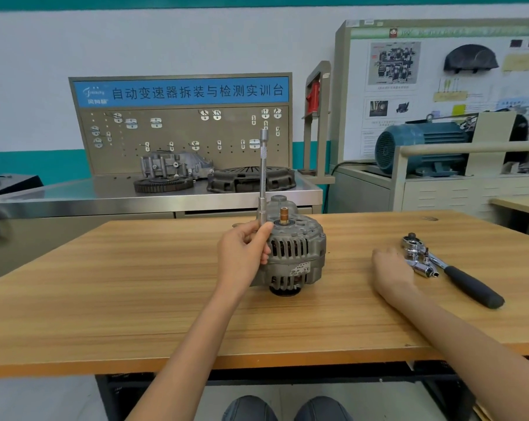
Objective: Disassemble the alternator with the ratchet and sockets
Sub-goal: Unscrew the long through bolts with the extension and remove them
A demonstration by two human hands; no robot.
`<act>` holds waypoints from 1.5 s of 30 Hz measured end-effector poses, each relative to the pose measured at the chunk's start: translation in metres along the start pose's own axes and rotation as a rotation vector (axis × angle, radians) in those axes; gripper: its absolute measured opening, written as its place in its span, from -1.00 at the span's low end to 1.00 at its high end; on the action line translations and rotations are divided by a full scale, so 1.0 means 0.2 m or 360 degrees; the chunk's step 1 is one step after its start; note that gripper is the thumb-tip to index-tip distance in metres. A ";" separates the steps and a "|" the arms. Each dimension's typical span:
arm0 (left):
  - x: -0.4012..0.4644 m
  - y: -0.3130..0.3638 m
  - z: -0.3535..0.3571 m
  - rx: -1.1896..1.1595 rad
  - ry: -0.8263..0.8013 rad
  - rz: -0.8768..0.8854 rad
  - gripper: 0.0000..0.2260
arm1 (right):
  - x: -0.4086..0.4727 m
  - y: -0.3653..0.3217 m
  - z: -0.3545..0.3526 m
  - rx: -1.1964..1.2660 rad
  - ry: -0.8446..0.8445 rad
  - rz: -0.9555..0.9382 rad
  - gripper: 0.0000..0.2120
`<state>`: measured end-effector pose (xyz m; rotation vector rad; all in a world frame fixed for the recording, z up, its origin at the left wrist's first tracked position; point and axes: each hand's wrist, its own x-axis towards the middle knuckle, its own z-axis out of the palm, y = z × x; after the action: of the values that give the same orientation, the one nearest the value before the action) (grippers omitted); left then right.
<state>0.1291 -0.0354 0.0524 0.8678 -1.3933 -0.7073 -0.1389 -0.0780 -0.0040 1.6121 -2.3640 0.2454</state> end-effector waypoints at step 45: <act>0.07 0.03 -0.08 -0.0263 -0.0300 -0.0059 -0.85 | -0.29 -0.70 -0.59 0.2343 0.0226 -0.0924 -0.87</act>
<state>0.1458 -0.0437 0.0650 0.7125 -1.4649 -0.9385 0.0255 -0.0441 0.0889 2.4801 -1.3092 2.1654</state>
